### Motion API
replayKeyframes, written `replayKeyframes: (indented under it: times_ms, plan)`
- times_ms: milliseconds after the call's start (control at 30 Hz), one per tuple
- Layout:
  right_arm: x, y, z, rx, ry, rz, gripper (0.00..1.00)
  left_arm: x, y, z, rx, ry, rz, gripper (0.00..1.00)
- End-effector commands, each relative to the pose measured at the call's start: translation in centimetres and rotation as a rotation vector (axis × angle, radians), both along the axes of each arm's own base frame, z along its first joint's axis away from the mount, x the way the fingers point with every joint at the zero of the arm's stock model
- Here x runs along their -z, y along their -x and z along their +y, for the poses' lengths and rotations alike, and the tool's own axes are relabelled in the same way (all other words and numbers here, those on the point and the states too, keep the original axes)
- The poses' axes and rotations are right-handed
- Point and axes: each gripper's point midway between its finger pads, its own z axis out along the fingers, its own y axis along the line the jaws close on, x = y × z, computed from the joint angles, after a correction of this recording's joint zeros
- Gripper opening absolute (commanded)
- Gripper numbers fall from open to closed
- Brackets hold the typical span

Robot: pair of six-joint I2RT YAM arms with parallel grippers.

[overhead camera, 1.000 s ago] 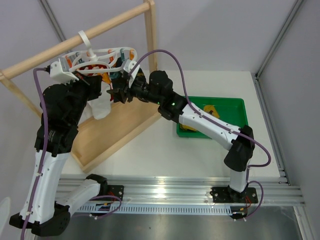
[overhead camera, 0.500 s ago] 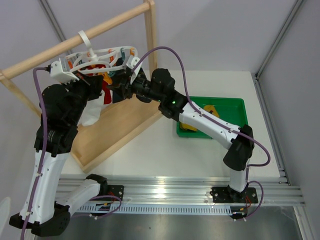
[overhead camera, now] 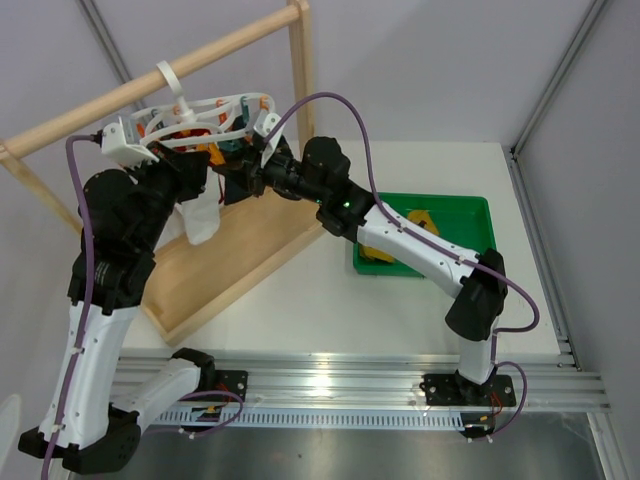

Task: Clip the socks to the hanger
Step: Open the clamp at the hanger.

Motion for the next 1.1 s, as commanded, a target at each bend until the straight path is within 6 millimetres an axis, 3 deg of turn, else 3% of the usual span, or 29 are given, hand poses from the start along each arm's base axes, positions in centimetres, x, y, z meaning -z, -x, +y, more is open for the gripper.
replayKeyframes:
  times_ms: [0,67,100,200,400,700,1067]
  plan:
    - [-3.3,0.4,-0.4,-0.006,-0.073,-0.053,0.08,-1.5,1.7,-0.9,0.067,0.026,-0.032,0.21]
    - [-3.3,0.3,-0.4,-0.001,-0.071,-0.051,0.05,-2.0,2.1,-0.9,0.070,0.038,-0.045,0.35]
    - [-3.3,0.2,-0.4,0.000,-0.070,-0.050,0.03,-2.2,2.3,-0.8,0.071,0.042,-0.052,0.47]
    - [-3.3,0.1,-0.5,0.007,-0.067,-0.048,0.02,-3.1,3.2,-0.7,0.075,0.057,-0.077,0.61]
    - [-3.0,-0.1,-0.3,0.007,-0.064,-0.042,0.02,-3.9,3.8,-1.0,0.103,0.065,-0.092,0.62]
    - [-3.3,0.3,-0.3,0.000,-0.069,-0.039,0.03,-3.0,1.7,-1.3,0.086,0.061,-0.062,0.55]
    - [-3.3,0.5,-0.3,-0.010,-0.067,-0.038,0.02,-2.7,0.1,-0.5,0.026,-0.003,-0.081,0.55]
